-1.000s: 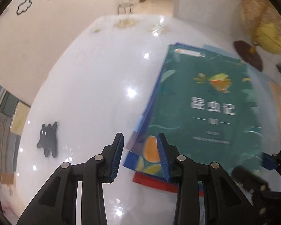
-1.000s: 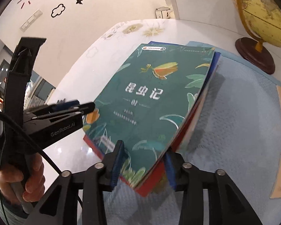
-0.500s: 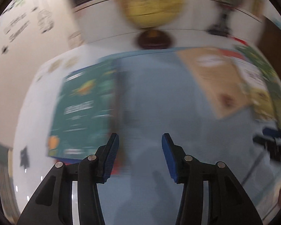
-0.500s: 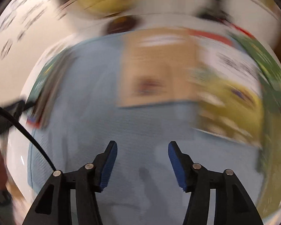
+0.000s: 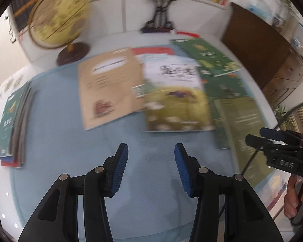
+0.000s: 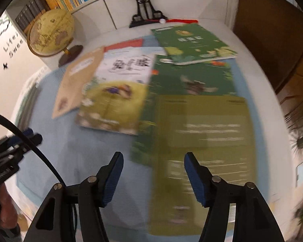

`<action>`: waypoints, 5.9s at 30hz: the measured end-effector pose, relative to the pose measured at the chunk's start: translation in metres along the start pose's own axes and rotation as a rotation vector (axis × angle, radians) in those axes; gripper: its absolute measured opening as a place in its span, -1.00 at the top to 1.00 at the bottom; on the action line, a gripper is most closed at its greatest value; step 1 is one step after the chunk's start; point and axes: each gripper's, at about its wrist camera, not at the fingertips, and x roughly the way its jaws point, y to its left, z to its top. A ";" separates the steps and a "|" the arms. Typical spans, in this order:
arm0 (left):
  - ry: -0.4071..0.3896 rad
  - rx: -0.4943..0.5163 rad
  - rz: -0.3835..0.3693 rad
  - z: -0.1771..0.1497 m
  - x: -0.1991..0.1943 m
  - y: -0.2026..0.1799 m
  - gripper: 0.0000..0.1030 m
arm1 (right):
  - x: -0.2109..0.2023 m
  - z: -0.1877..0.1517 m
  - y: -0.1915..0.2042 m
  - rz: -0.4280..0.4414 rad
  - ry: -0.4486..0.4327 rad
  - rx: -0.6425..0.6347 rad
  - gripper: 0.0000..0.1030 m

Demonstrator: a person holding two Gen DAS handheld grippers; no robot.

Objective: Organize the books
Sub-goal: 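Move both grippers over the mat to the olive contents-page book, then close both grippers on the olive book's edge and flip it over, then lift the olive butterfly-cover book upright with both grippers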

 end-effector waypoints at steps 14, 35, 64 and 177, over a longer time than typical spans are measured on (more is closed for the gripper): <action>0.081 -0.081 -0.196 -0.023 0.039 -0.107 0.12 | -0.011 -0.016 -0.107 -0.060 0.030 -0.007 -0.18; 0.199 -0.125 -0.270 -0.019 0.079 -0.146 0.14 | -0.006 -0.054 -0.165 0.064 0.036 0.151 0.17; 0.205 -0.232 -0.388 -0.038 0.089 -0.100 0.13 | -0.019 -0.049 -0.146 0.597 0.039 0.298 -0.10; -0.042 -0.297 -0.253 -0.044 -0.049 0.064 0.72 | -0.034 -0.028 0.101 0.410 -0.083 -0.259 0.49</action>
